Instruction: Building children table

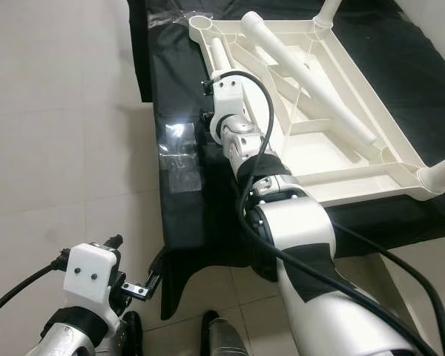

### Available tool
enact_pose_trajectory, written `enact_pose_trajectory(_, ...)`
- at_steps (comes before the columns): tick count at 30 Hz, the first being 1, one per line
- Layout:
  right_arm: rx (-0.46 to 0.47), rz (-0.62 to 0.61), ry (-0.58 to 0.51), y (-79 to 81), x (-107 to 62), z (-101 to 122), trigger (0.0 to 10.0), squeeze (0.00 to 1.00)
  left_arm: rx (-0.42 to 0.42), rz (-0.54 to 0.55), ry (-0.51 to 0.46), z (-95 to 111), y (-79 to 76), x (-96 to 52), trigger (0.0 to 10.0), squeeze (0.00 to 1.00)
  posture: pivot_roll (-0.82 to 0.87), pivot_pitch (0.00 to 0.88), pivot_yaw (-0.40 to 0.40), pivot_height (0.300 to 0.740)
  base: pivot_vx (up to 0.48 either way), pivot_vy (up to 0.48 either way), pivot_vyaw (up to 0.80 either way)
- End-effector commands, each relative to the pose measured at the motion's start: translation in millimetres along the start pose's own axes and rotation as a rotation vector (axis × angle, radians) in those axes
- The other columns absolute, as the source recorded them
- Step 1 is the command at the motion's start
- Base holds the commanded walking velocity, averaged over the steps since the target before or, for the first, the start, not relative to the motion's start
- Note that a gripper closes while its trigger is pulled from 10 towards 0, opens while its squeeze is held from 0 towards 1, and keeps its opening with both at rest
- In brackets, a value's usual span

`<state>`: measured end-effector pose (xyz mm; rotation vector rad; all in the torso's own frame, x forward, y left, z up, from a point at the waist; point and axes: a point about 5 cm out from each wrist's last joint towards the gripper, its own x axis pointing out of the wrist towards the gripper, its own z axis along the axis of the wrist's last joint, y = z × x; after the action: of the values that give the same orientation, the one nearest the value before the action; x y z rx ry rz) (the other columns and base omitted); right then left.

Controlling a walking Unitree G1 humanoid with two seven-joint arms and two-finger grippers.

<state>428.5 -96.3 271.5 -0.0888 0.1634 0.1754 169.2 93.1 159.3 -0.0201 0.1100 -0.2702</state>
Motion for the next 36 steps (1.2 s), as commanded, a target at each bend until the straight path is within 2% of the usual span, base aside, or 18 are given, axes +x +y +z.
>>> enact_pose_trajectory(1, 0.003, 0.037, 0.113, 7.0, 1.1, -21, 10.0, 0.0, -0.014, -0.006, 0.038, -6, -2.4, -1.2, 10.0, 0.0, 0.08, 0.346, -0.123, 0.74, 0.0, 0.0, 0.0)
enact_pose_trajectory(6, -0.003, 0.06, 0.144, 8.8, 0.7, -23, 10.0, 0.0, -0.015, -0.005, 0.038, -6, -2.7, -0.4, 10.0, 0.0, 0.07, 0.341, -0.13, 0.74, 0.0, 0.0, 0.0)
enact_pose_trajectory(7, -0.015, 0.077, 0.158, 9.5, 0.4, -24, 5.0, 0.0, -0.016, -0.004, 0.037, -6, -2.9, 0.0, 10.0, 0.0, 0.07, 0.34, -0.133, 0.74, 0.0, 0.0, 0.0)
enact_pose_trajectory(9, -0.023, 0.089, 0.166, 9.9, 0.2, -25, 5.0, 0.0, -0.016, -0.003, 0.036, -6, -3.0, 0.3, 10.0, 0.0, 0.07, 0.34, -0.133, 0.74, 0.0, 0.0, 0.0)
enact_pose_trajectory(10, -0.039, 0.106, 0.179, 11.1, 0.0, -26, 0.0, 0.0, -0.017, -0.002, 0.035, -6, -3.1, 0.3, 10.0, 0.0, 0.07, 0.337, -0.134, 0.74, 0.0, 0.0, 0.0)
enact_pose_trajectory(16, -0.053, 0.134, 0.208, 13.0, -0.6, -29, 0.0, 0.0, -0.019, 0.003, 0.033, -6, -3.4, 1.0, 10.0, 0.0, 0.06, 0.327, -0.134, 0.74, 0.0, 0.0, 0.0)
enact_pose_trajectory(24, -0.119, 0.174, 0.229, 13.4, -1.3, -31, 0.0, 0.0, -0.019, 0.001, 0.03, -6, -4.0, 2.0, 10.0, 0.0, 0.06, 0.314, -0.137, 0.74, 0.0, 0.0, 0.0)
enact_pose_trajectory(27, -0.17, 0.226, 0.263, 13.9, -2.4, -35, 0.0, 0.0, -0.018, 0.002, 0.029, -7, -3.9, 2.7, 10.0, 0.0, 0.06, 0.308, -0.137, 0.74, 0.0, 0.0, 0.0)
enact_pose_trajectory(29, -0.252, 0.316, 0.314, 13.2, -4.4, -43, 0.0, 0.0, -0.017, 0.002, 0.028, -7, -3.8, 3.6, 10.0, 0.0, 0.06, 0.302, -0.136, 0.74, 0.0, 0.0, 0.0)
enact_pose_trajectory(30, -0.252, 0.316, 0.314, 13.2, -4.4, -43, 0.0, 0.0, -0.017, 0.002, 0.028, -7, -3.8, 3.6, 10.0, 0.0, 0.06, 0.302, -0.136, 0.74, 0.0, 0.0, 0.0)
enact_pose_trajectory(32, -0.32, 0.37, 0.358, 3.4, -7.1, -47, 0.0, 0.0, -0.016, 0.001, 0.027, -7, -3.7, 4.1, 10.0, 0.0, 0.06, 0.299, -0.134, 0.74, 0.0, 0.0, 0.0)
enact_pose_trajectory(36, -0.359, 0.381, 0.382, -7.5, -9.0, -49, 0.0, 0.0, -0.015, 0.0, 0.026, -8, -3.3, 4.8, 10.0, 0.0, 0.06, 0.289, -0.13, 0.74, 0.0, 0.0, 0.0)
